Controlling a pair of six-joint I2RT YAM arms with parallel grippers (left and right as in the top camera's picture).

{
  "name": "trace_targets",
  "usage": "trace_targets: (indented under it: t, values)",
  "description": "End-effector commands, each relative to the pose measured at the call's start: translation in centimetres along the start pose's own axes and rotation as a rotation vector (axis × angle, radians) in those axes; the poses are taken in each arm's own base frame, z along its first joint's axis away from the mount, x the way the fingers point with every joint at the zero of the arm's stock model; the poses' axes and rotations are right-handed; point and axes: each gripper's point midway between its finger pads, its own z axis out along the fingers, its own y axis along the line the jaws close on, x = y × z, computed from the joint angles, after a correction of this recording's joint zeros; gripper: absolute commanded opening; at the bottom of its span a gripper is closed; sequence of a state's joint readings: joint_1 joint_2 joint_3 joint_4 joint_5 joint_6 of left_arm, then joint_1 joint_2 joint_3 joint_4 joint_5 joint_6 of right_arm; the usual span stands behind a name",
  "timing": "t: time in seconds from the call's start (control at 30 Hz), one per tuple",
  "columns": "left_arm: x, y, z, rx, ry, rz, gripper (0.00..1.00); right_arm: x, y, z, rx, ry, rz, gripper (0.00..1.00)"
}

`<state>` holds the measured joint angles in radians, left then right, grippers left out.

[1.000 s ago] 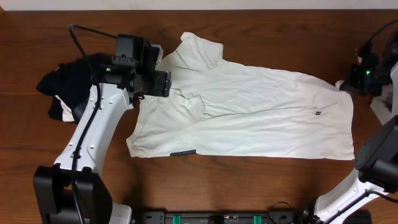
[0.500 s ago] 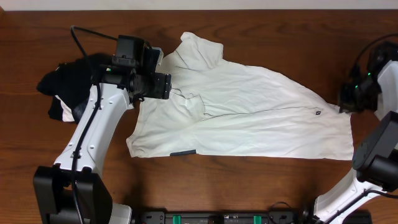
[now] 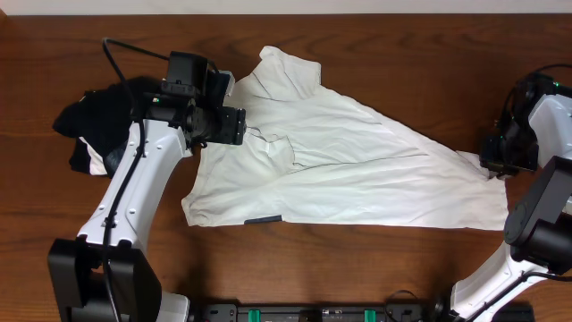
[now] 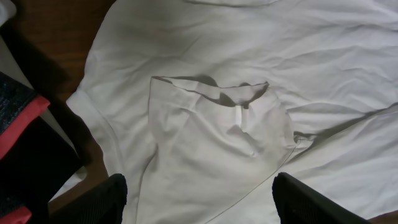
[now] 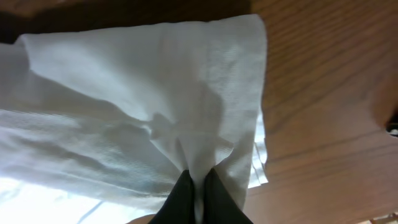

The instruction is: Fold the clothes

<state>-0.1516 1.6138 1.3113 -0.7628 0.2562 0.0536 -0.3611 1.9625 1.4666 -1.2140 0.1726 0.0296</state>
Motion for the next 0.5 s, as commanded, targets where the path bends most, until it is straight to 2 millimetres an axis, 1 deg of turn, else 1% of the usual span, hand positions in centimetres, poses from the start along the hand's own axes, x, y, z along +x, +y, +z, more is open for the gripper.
trace_targets:
  t: [0.0, 0.13, 0.27, 0.47]
  values:
    - [-0.1, 0.0, -0.3, 0.004, -0.006, 0.011, 0.77, 0.1, -0.3, 0.1, 0.038, 0.005, 0.020, 0.07]
    - [-0.1, 0.0, -0.3, 0.004, -0.006, 0.012, 0.77, 0.5, -0.3, 0.4, 0.041, 0.020, 0.025, 0.07]
    - [-0.1, 0.0, -0.3, 0.004, -0.006, 0.015, 0.77, 1.3, -1.0, 1.1, 0.091, 0.046, 0.050, 0.07]
    - [-0.1, 0.0, -0.3, 0.004, -0.006, 0.015, 0.77, 1.3, -0.9, 1.5, 0.087, 0.040, 0.052, 0.08]
